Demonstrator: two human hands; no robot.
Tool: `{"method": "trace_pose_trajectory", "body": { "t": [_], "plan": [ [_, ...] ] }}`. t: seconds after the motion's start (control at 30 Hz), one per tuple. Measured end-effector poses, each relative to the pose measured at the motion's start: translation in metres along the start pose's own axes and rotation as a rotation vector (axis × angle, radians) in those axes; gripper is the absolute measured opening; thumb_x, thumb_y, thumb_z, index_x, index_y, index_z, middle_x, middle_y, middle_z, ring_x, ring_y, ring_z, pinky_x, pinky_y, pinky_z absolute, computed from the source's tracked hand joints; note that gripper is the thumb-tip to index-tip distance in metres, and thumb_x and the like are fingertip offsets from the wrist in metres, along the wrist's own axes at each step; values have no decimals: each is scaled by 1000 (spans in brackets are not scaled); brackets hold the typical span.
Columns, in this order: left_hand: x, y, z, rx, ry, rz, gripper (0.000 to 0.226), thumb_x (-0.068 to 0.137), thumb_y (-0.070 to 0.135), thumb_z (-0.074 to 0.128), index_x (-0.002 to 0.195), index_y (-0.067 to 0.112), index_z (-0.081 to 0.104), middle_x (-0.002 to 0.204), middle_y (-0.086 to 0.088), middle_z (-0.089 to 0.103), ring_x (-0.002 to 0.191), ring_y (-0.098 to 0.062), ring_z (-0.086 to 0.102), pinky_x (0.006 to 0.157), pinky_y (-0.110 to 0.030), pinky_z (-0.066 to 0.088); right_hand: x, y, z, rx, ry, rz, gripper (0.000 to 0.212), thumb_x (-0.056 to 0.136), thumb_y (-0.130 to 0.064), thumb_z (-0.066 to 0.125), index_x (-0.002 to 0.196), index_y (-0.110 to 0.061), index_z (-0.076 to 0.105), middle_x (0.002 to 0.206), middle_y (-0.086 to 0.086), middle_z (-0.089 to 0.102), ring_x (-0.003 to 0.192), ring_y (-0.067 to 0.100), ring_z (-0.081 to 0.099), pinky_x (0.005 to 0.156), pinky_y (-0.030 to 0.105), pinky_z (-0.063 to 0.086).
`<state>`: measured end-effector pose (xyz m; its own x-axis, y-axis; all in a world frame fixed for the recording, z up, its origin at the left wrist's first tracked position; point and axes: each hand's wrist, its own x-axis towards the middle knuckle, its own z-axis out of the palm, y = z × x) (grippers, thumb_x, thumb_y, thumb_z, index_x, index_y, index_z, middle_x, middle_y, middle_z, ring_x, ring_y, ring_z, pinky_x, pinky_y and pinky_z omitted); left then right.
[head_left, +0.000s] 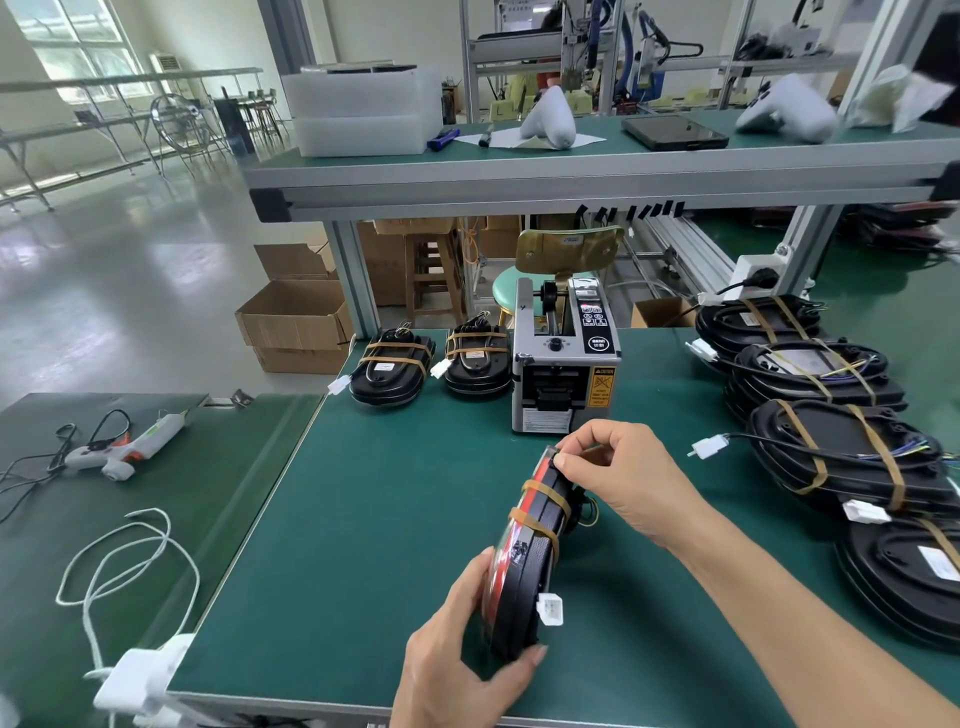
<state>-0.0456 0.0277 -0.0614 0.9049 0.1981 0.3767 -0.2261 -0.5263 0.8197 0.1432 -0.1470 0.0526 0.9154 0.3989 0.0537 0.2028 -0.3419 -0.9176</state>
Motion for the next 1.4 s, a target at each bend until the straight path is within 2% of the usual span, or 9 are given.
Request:
{"method": "trace_pose_trajectory", "body": {
  "t": [0.2,0.53,0.8,0.93,1.0,1.17,1.27,1.4],
  "plan": [
    [-1,2,0,-6,5,-4,96,67,38,94,152,40,49,127,25,73,113,1,72,98,-8,49,2,-2,0,-35,6,9,9,85,-25,79,77,-22,75,81,-3,78,78,19,73,77,37,64],
    [-1,3,0,-16,11,-18,97,67,38,94,153,39,48,128,25,73,114,1,72,99,-9,49,6,-4,0,-59,-5,18,9,84,-27,80,78,-31,76,82,-9,77,77,9,72,72,26,60],
    [-1,5,-1,-3,3,-17,93,68,38,94,151,35,54,128,25,72,114,0,72,100,-11,50,8,-5,0,-70,21,42,10,81,-25,82,73,-23,76,75,-6,75,76,15,71,67,26,58],
    [0,6,-1,-1,10,-12,97,67,38,94,152,39,49,126,27,73,112,2,72,97,-8,49,8,-5,1,-74,54,47,12,78,-26,85,76,-20,74,78,-6,74,76,15,70,70,28,59],
    [-1,6,-1,3,15,-10,97,67,38,94,152,42,48,125,27,73,111,3,73,97,-6,48,8,-6,0,-49,55,49,14,78,-24,86,83,-21,73,82,-4,75,80,15,70,73,28,60],
    [-2,4,-1,13,10,-10,98,67,40,95,153,43,47,128,28,72,112,3,72,97,-8,50,9,-5,2,58,31,57,20,78,-28,89,90,-24,74,86,-5,75,75,-1,67,65,11,51],
    [-1,3,-1,18,-3,-3,98,68,40,95,154,42,47,129,28,71,113,3,72,97,-8,50,9,-1,7,75,20,77,19,80,-28,89,91,-23,75,87,-4,76,77,2,68,69,16,55],
    [-1,3,0,19,2,-11,97,68,39,95,154,37,50,130,26,72,114,2,72,98,-8,49,11,3,10,232,-50,161,5,87,-18,84,88,-20,80,87,0,79,79,8,69,68,16,54]
  ]
}}
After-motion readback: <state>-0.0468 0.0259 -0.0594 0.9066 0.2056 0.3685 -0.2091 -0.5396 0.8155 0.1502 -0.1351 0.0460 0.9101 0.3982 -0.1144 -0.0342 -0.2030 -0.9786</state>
